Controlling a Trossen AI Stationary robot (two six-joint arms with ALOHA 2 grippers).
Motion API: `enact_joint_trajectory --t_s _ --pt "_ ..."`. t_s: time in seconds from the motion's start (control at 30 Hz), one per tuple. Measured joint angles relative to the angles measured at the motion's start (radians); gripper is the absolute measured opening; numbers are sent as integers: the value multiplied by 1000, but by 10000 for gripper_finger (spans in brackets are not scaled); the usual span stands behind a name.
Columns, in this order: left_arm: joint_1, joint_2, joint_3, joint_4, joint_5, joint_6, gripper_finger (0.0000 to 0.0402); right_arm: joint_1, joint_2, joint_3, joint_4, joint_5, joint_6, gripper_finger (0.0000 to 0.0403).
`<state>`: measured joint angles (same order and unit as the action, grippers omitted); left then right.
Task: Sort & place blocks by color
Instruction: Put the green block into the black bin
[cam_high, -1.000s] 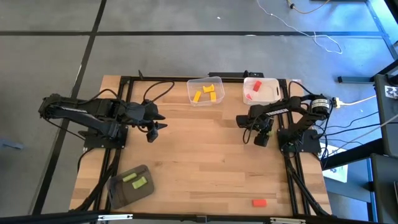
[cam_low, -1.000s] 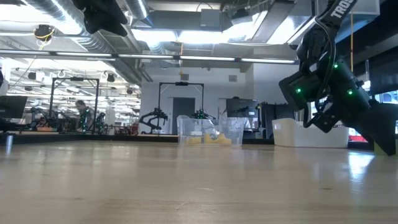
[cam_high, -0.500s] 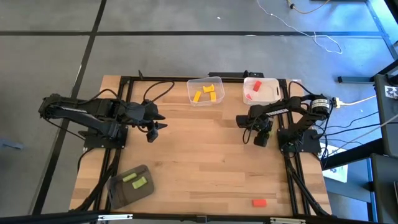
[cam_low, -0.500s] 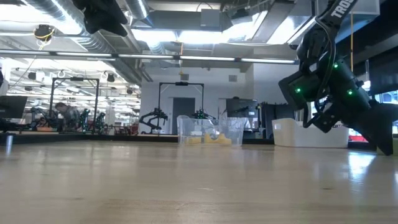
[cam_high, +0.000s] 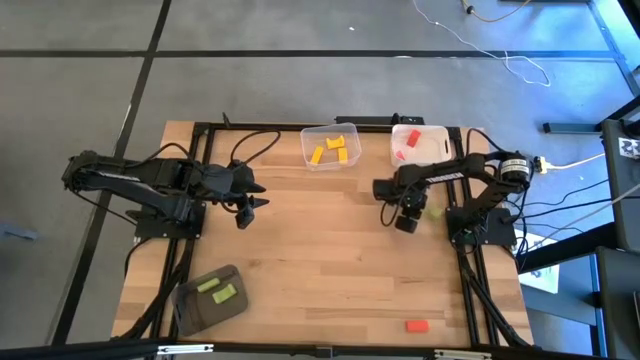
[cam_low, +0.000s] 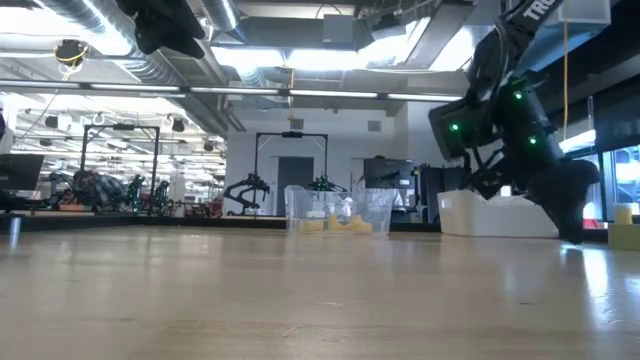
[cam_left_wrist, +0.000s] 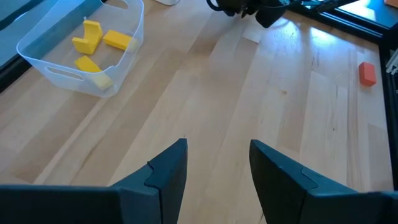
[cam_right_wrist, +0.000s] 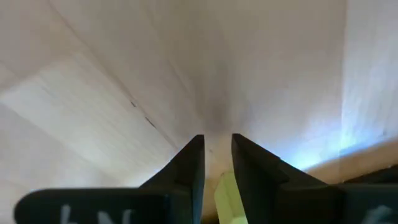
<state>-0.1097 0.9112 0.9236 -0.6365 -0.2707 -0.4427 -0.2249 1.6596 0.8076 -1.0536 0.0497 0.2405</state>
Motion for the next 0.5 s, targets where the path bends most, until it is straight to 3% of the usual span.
enact_joint_trajectory --t_s 0.2,0.5 --pt "0 0 0 0 0 0 163 -14 0 28 36 -2 70 82" --pt "0 0 0 0 1 1 163 -37 0 29 58 -2 44 83"
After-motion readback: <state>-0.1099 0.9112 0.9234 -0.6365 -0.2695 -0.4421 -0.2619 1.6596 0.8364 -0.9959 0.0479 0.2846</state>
